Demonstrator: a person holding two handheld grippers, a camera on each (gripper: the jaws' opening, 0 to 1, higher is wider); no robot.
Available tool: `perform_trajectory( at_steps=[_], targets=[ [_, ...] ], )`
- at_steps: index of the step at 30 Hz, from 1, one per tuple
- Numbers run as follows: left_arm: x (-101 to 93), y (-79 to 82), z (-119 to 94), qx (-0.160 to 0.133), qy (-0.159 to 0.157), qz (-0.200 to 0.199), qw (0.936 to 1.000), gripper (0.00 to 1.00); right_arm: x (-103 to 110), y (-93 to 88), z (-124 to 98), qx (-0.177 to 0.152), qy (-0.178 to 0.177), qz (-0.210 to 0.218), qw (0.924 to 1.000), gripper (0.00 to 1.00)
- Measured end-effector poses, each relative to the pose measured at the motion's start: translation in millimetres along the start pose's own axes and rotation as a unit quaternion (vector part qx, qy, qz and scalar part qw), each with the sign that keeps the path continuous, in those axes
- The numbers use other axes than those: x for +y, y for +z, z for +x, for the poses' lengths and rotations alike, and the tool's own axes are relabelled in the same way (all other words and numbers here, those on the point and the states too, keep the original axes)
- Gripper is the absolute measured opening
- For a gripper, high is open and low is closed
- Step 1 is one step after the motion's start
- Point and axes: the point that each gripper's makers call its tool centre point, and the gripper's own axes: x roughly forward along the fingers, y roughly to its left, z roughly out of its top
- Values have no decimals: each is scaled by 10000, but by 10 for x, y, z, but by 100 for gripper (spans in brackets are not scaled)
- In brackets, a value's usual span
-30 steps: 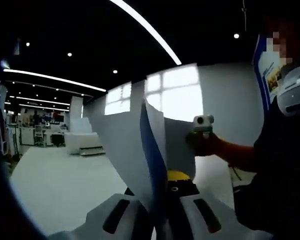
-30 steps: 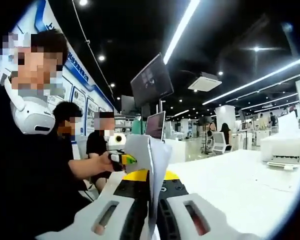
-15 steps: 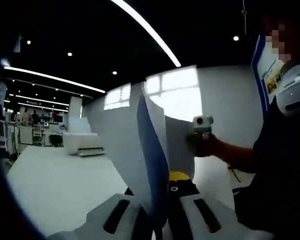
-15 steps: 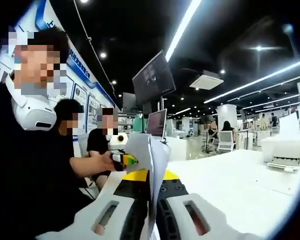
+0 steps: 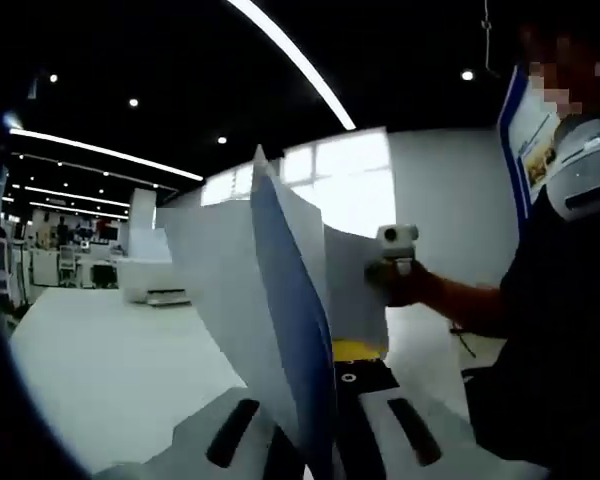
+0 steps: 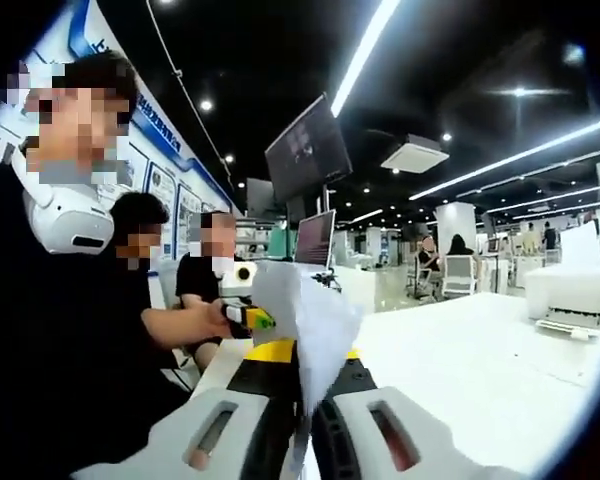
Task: Organize the stack of printing papers by aligning and flattening the scattered papers on the table
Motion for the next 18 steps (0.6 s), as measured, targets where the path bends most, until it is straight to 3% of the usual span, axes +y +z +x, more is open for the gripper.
perform_trajectory(
  at_steps=[6,9,13,18],
  targets=[
    [59,1,-7,-35,159,17,9999,5,-21,2,13,-33,26,44,10000,0],
    [-3,2,19,-61,115,16,9999,5,-45,13,12,28,-25,56,10000,0],
    [-81,6,14,-67,3,187,9998,5,-112,94,-26,218,-135,-144,9996,23],
    [-133,7,21,-67,-87,346,9993,5,-117,268,-39,860,-26,-663,9941,31]
  ],
)
